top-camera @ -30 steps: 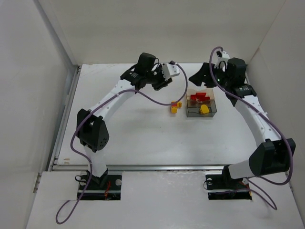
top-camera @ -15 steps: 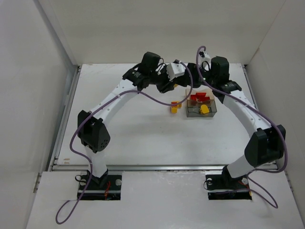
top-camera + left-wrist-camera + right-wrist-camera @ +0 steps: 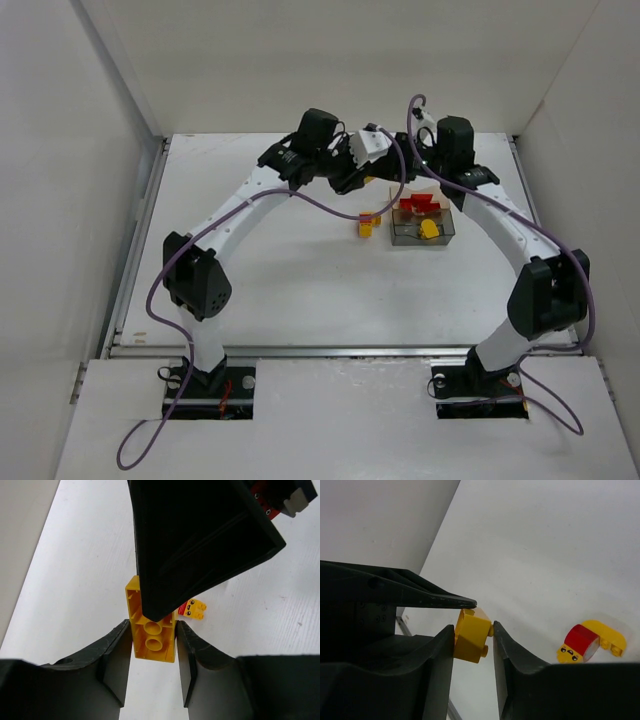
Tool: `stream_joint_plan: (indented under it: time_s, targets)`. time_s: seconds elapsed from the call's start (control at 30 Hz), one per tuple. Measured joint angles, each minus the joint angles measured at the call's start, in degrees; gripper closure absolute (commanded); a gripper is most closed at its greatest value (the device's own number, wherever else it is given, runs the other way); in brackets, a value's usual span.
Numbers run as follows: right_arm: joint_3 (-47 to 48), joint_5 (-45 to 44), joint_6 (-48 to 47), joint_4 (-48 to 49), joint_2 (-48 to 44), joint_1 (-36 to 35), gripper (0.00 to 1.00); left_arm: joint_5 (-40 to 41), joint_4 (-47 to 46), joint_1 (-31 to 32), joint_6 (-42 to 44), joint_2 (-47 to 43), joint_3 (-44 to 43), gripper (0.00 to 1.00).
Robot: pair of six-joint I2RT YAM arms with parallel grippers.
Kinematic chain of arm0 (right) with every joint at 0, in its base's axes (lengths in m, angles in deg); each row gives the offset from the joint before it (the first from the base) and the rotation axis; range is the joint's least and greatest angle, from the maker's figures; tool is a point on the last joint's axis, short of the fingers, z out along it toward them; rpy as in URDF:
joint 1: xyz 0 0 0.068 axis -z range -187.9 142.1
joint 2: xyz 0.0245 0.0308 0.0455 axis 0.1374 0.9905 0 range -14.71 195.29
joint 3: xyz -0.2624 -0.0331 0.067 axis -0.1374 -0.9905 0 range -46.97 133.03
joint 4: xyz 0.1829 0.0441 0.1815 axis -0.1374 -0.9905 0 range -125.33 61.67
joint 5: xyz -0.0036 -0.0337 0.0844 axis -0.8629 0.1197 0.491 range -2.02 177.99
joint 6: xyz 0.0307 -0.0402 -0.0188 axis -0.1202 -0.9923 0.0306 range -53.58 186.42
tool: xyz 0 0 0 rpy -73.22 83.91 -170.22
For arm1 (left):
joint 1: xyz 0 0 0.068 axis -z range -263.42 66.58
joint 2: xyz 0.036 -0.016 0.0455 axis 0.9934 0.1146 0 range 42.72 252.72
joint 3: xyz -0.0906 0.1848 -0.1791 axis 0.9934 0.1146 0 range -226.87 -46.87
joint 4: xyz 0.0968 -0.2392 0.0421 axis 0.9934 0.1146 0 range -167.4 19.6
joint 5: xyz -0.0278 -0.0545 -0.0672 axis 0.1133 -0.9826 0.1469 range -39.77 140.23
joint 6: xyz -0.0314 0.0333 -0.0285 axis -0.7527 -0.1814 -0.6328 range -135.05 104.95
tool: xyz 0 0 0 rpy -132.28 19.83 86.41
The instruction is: Sort the legos into containers by color
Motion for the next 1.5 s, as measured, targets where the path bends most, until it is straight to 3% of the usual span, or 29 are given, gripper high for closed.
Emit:
stream_joint_plan:
  time_s: [0.03, 0.07, 0.1, 0.13, 0.27, 0.3, 0.33, 0.5, 0.67, 0.9, 1.1, 1.3, 1.33, 1.4, 1.5]
  targets:
    - [0.2, 0.7, -0.2, 0.3, 0.5, 0.2, 0.88, 0.6, 0.0, 0.0, -0.4, 0.0, 0.0, 1.0]
    - [0.3, 1.3, -0.2, 0.4, 0.9, 0.2, 0.98, 1.2, 0.2, 0.0, -0.7, 0.0, 0.0, 1.0]
    - [0.4, 1.8, -0.2, 0.6, 1.2, 0.2, 1.0, 1.7, 0.3, 0.2, -0.9, 0.0, 0.0, 1.0]
    - [0.4, 2.2, -0.2, 0.9, 1.5, 0.2, 1.0, 2.4, 0.5, 0.3, -1.1, 0.0, 0.0, 0.93]
    - [0.4, 2.5, -0.2, 1.3, 1.6, 0.3, 1.0, 4.5, 0.4, 0.9, -1.9, 0.0, 0.1, 0.53]
    - [0.4, 2.5, -0.1, 1.3, 1.6, 0.4, 1.0, 5.4, 0.0, 1.1, -1.9, 0.0, 0.2, 0.1]
    - [0.3, 2.6, -0.1, 1.2, 1.5, 0.7, 1.0, 6.2, -0.8, 1.2, -1.7, 0.0, 0.5, 0.0]
    - [-3.7, 0.7, -0.2, 0.9, -2.1, 4.3, 1.0, 9.4, -2.6, 1.5, -2.6, 0.0, 2.6, 0.0]
    - [-5.2, -8.2, -5.4, -5.3, -6.1, 10.6, 1.0, 12.6, -3.1, 1.4, -5.4, 0.0, 3.9, 0.0]
    - [-7.3, -19.3, -13.5, -15.1, -8.0, 10.3, 1.0, 14.7, -4.7, 0.9, -12.5, 0.0, 4.5, 0.0]
    - [-11.0, -21.8, -15.3, -18.1, -6.8, 10.4, 0.99, 12.4, -5.1, -0.4, -17.9, 0.0, 4.5, 0.0]
    - [-12.4, -21.2, -14.8, -16.9, -3.6, 10.4, 0.74, 11.1, -5.6, -1.6, -18.2, 0.0, 5.0, 0.0]
    - [-12.4, -21.1, -14.7, -16.4, -2.8, 10.4, 0.57, 11.0, -5.7, -1.7, -17.5, 0.0, 5.4, 0.0]
    - [-12.4, -20.7, -14.3, -16.1, -1.2, 10.4, 0.44, 11.4, -5.9, -1.4, -15.9, 0.0, 6.5, 0.0]
    - [-12.4, -20.2, -13.8, -15.7, 0.5, 10.4, 0.38, 12.9, -5.6, -0.4, -13.9, 0.0, 8.2, 0.0]
